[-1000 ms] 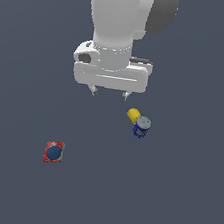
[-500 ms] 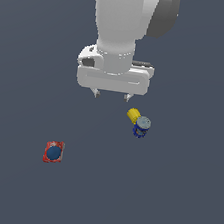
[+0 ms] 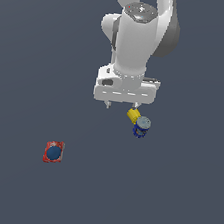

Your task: Pick up a designated object from a clutter of objects.

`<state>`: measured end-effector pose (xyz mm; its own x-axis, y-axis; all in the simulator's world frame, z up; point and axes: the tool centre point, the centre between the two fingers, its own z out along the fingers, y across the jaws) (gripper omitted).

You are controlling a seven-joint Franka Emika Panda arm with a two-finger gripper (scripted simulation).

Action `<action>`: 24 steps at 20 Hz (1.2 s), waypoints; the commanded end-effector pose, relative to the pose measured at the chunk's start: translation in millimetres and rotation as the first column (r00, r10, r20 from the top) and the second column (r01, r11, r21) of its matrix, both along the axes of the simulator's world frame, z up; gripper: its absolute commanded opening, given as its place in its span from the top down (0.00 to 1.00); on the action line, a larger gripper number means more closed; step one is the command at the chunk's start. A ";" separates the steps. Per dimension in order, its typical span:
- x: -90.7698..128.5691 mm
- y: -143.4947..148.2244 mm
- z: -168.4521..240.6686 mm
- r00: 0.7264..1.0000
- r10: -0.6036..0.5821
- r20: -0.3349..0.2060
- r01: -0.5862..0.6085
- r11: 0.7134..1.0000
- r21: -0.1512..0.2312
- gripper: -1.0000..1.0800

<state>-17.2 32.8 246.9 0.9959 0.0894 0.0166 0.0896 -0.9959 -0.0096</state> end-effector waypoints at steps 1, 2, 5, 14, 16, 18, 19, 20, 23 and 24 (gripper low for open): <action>-10.4 15.0 -21.5 0.999 0.052 -0.002 -0.052 0.999 -0.005 0.04; -15.5 21.4 -30.8 0.997 0.075 -0.003 -0.075 0.997 -0.008 0.04; -32.7 40.1 -57.8 0.989 0.146 -0.006 -0.146 0.989 -0.012 0.04; -87.6 81.6 -118.6 0.946 0.323 -0.013 -0.323 0.946 -0.015 0.04; -97.0 87.0 -126.6 0.937 0.349 -0.014 -0.349 0.937 -0.014 0.04; -105.0 91.2 -133.0 0.929 0.370 -0.015 -0.370 0.929 -0.013 0.04; -108.4 92.9 -135.7 0.925 0.379 -0.015 -0.379 0.925 -0.013 0.04; -111.3 94.4 -137.9 0.922 0.387 -0.015 -0.387 0.922 -0.012 0.04; -117.5 97.3 -142.5 0.915 0.402 -0.016 -0.402 0.915 -0.011 0.04; -118.7 97.9 -143.3 0.914 0.405 -0.016 -0.405 0.914 -0.011 0.04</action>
